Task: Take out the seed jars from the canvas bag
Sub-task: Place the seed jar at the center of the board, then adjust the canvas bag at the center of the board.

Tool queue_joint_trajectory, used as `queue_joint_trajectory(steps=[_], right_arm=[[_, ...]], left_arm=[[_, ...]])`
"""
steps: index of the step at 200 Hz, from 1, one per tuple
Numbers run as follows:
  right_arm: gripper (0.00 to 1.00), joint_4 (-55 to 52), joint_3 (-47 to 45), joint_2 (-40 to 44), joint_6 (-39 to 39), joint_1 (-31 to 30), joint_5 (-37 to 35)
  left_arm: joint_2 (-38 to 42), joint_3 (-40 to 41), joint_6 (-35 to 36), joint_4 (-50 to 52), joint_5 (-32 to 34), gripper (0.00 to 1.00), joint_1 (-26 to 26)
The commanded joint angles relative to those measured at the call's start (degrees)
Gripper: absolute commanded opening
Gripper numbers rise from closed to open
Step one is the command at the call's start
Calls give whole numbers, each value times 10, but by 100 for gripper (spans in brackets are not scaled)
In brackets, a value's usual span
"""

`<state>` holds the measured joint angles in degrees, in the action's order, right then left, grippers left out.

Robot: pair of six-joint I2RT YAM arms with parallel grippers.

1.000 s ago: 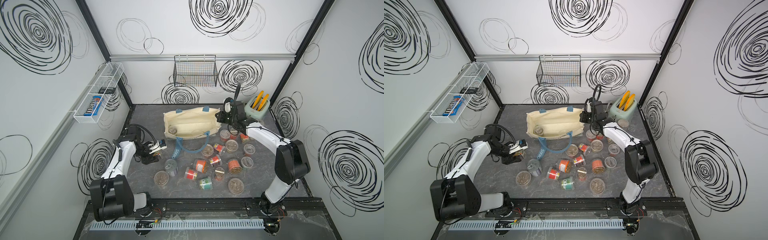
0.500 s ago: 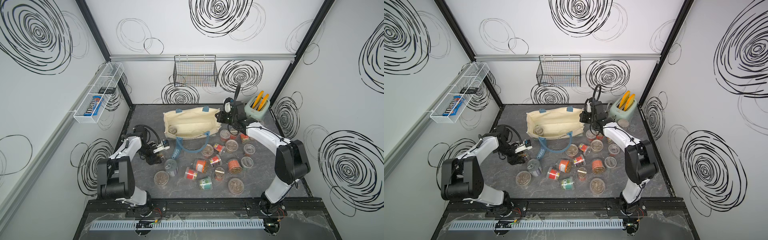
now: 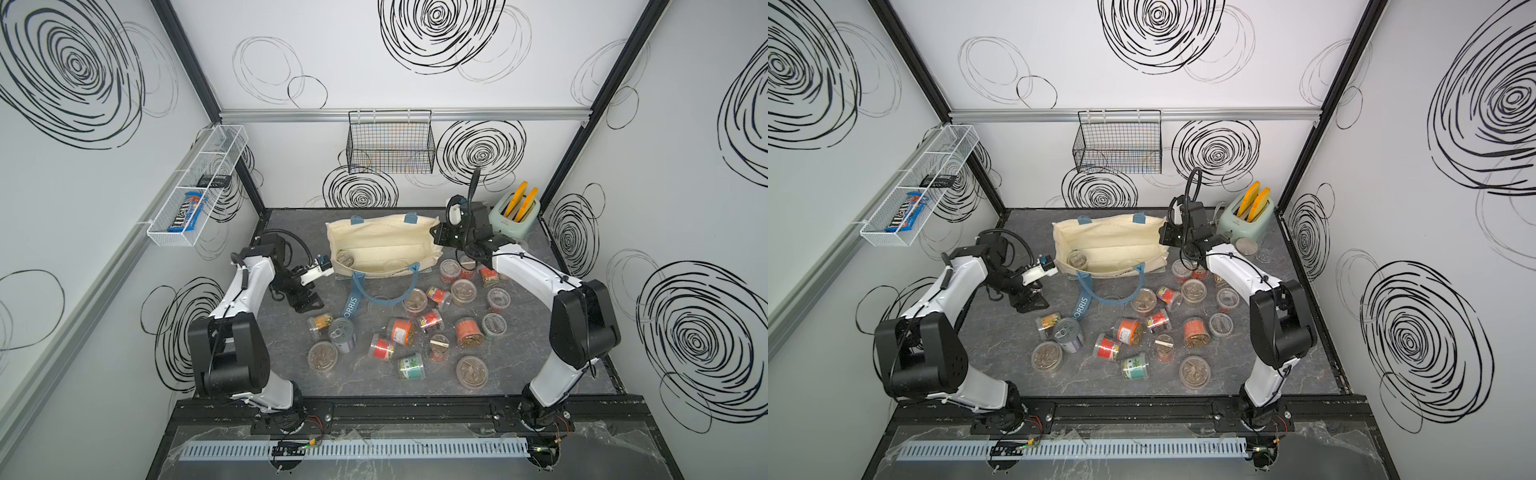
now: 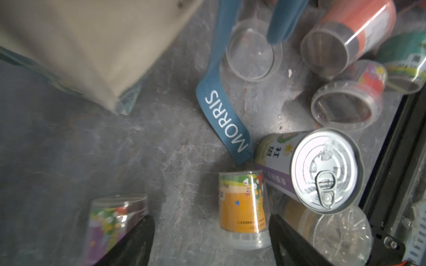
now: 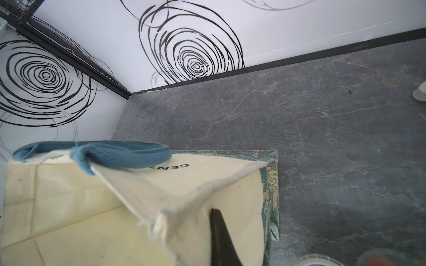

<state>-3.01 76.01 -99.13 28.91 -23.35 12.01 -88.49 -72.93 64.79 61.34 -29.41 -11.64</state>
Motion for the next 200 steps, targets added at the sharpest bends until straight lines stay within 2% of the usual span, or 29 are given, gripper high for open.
queue_joint_trajectory(steps=[1, 11, 22, 28, 32, 46, 64, 85, 92, 110, 129, 145, 155, 162, 168, 173, 180, 186, 194, 200], right_arm=[[11, -19, 13, 1, -12, 3, -7], [11, -21, 13, 2, -15, 3, -10], [11, -20, 11, 2, -15, 3, -13], [11, -20, 10, 3, -15, 3, -15], [11, -21, 10, 4, -15, 3, -15], [11, -26, 11, 6, -18, 3, -19], [11, -24, 10, 7, -18, 3, -23], [15, -19, 9, 7, -13, 1, -21], [17, -20, 10, 7, -12, 0, -21], [18, -21, 11, 7, -11, -4, -23], [18, -19, 5, 11, -12, -7, -29], [18, -17, -2, 16, -12, -7, -33], [18, -16, -7, 19, -12, -8, -35], [18, -16, -9, 22, -12, -8, -36], [19, -16, -13, 24, -12, -8, -39], [27, -15, -15, 27, -13, -8, -40], [44, -16, -16, 30, -18, -7, -40], [53, -18, -15, 32, -29, -7, -37], [65, -16, -11, 35, -54, -4, -17], [67, -14, -5, 40, -76, -4, 1]], left_arm=[[-6, -117, -73, 88, -67, 84, -10], [-19, -171, -108, 106, -89, 83, -9], [-39, -228, -126, 147, -121, 76, -8], [-53, -258, -121, 185, -146, 75, -5], [-59, -270, -142, 188, -152, 75, -3], [-74, -295, -227, 162, -167, 77, 5], [-94, -310, -384, 87, -183, 79, 8], [-98, -295, -471, 13, -196, 78, 19], [-90, -281, -485, -16, -172, 82, 32], [-59, -221, -553, -121, -48, 88, 69], [-48, -174, -605, -214, 56, 82, 96], [-50, -150, -613, -269, 167, 79, 123], [-53, -138, -606, -300, 218, 73, 139], [-58, -134, -605, -316, 239, 65, 145], [-64, -134, -603, -324, 239, 54, 148], [-68, -138, -600, -326, 229, 42, 148], [-75, -147, -595, -322, 198, 29, 148], [-78, -154, -591, -319, 177, 19, 148], [-76, -155, -589, -323, 151, 10, 149], [-69, -147, -583, -333, 130, 5, 150]])
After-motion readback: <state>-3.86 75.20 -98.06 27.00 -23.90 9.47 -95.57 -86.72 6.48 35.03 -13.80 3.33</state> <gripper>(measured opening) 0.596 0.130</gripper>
